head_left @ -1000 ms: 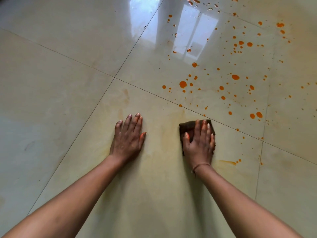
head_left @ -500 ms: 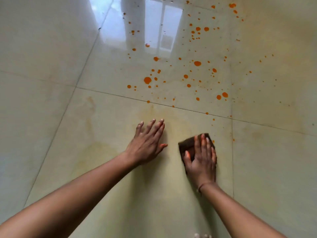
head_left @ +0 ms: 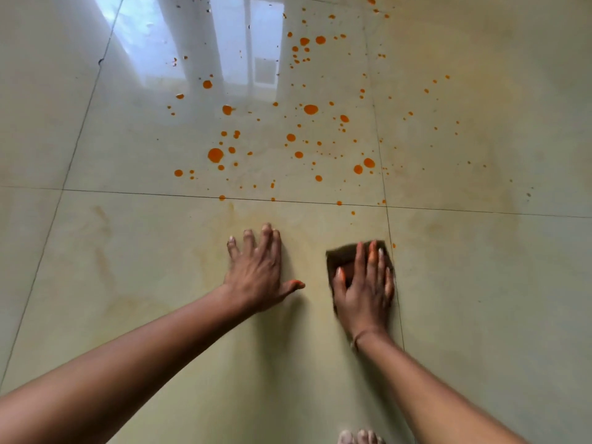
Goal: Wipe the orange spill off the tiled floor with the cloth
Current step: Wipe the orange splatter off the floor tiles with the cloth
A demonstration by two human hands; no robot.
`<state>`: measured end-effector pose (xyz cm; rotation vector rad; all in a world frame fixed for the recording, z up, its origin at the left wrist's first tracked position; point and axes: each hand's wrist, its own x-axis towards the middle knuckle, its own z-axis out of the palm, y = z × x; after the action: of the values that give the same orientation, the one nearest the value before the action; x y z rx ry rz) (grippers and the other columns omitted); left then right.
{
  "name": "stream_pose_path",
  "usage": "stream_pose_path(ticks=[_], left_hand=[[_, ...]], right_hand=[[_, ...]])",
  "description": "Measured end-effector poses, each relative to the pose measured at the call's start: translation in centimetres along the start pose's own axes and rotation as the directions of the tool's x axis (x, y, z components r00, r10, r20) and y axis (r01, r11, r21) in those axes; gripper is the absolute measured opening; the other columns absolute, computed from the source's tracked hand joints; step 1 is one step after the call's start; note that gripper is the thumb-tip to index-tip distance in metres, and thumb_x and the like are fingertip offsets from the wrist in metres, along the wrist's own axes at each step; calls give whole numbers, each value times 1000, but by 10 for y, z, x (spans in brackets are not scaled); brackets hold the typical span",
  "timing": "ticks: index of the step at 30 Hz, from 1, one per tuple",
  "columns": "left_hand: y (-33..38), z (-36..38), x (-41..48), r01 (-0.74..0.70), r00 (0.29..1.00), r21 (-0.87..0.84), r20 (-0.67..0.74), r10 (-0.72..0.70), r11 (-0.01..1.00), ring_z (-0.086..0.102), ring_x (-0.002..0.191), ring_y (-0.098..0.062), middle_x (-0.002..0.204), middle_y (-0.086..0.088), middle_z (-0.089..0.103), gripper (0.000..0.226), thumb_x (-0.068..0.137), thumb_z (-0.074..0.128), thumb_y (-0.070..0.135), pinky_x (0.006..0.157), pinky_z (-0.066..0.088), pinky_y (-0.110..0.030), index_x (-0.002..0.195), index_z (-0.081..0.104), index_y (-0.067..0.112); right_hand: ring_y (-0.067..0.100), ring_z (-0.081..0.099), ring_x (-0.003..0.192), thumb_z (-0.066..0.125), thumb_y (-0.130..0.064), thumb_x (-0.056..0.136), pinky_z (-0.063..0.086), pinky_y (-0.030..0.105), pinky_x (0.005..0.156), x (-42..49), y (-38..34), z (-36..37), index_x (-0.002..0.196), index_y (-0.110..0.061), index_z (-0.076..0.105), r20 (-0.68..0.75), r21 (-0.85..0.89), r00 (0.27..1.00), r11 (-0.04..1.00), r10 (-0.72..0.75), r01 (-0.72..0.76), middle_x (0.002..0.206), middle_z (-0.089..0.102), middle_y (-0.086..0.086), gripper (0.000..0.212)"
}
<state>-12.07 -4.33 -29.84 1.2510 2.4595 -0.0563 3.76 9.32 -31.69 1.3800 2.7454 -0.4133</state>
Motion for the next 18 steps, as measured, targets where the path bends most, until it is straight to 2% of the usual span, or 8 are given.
stream_pose_path(ticks=[3, 7, 10, 13, 18], left_hand=[[14, -3, 25, -109, 992, 11, -67, 109, 994, -8, 145, -39, 160, -10, -14, 109, 80, 25, 81, 113, 5, -64, 150, -6, 4], [19, 13, 36, -98, 992, 30, -81, 100, 995, -4, 146, -36, 161, -9, -6, 103, 82, 8, 80, 114, 1, -60, 150, -5, 4], [17, 20, 35, -89, 989, 31, -118, 92, 996, 3, 146, -35, 161, -8, 3, 102, 83, 10, 81, 115, 4, -58, 151, 4, 5], [17, 19, 35, -101, 987, 16, -121, 102, 995, 1, 147, -34, 161, -7, 2, 102, 82, 10, 82, 116, 1, -56, 151, 2, 7], [16, 22, 35, -100, 982, 9, -163, 100, 995, 11, 145, -34, 160, -7, 13, 102, 82, 18, 81, 116, 9, -56, 151, 15, 6]], right_hand=[[24, 18, 148, 30, -53, 86, 16, 45, 118, -25, 33, -2, 152, -19, 27, 5, 0, 1000, 1000, -29, 29, 160, 24, 8, 75], [24, 10, 149, 34, -48, 94, 8, 43, 120, 69, 30, -16, 154, -18, 21, -51, 23, 981, 982, 190, -189, 162, 17, 9, 68], [23, 11, 150, 31, -51, 92, 10, 43, 120, 50, 33, -12, 154, -18, 22, -82, 10, 995, 998, 60, -59, 161, 18, 8, 71], [22, 18, 148, 31, -52, 88, 15, 43, 119, -5, 45, -8, 152, -19, 27, -31, -29, 997, 997, -77, 76, 160, 23, 8, 73], [21, 6, 150, 37, -47, 95, 7, 43, 121, 92, 6, -15, 154, -20, 17, -24, -15, 999, 999, 49, -49, 163, 13, 6, 68]])
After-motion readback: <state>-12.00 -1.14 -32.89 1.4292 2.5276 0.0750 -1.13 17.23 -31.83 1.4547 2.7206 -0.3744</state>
